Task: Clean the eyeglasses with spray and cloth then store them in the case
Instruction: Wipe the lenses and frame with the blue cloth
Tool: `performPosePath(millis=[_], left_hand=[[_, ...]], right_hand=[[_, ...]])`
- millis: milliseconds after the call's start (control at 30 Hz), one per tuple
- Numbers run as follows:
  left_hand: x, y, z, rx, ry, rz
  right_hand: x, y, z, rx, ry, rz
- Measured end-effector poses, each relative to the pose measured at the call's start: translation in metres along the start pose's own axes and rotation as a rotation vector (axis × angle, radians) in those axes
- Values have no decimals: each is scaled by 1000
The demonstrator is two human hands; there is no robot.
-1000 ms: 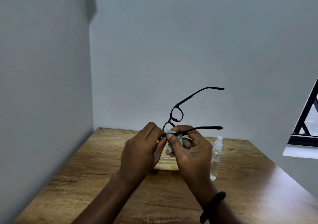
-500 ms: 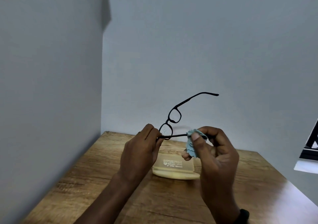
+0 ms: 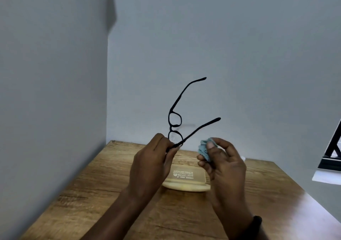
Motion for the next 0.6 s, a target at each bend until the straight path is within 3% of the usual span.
performPosePath(millis=[133,300,500,600], left_hand=[[5,15,-4,23,-42,-52],[5,15,-4,15,-52,-42],[7,18,-8,-46,-60,-96],[9,25,-9,-60,-40,-142]], right_hand=[[-2,9,-1,85,-45,-52],[5,4,-14,160,-312,-50],[11,-5,-19,576,-272,365],[13,-9,-18,625,-224,545]])
Point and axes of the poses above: each hand's wrist, its own x-axis away from the middle knuckle, its own z-axis out of the back of the hand, y = z × x, the point moved 5 cm from there along -x, towards the middle knuckle, and after that the axes turned 3 degrees about z, right-handed, at the moved point
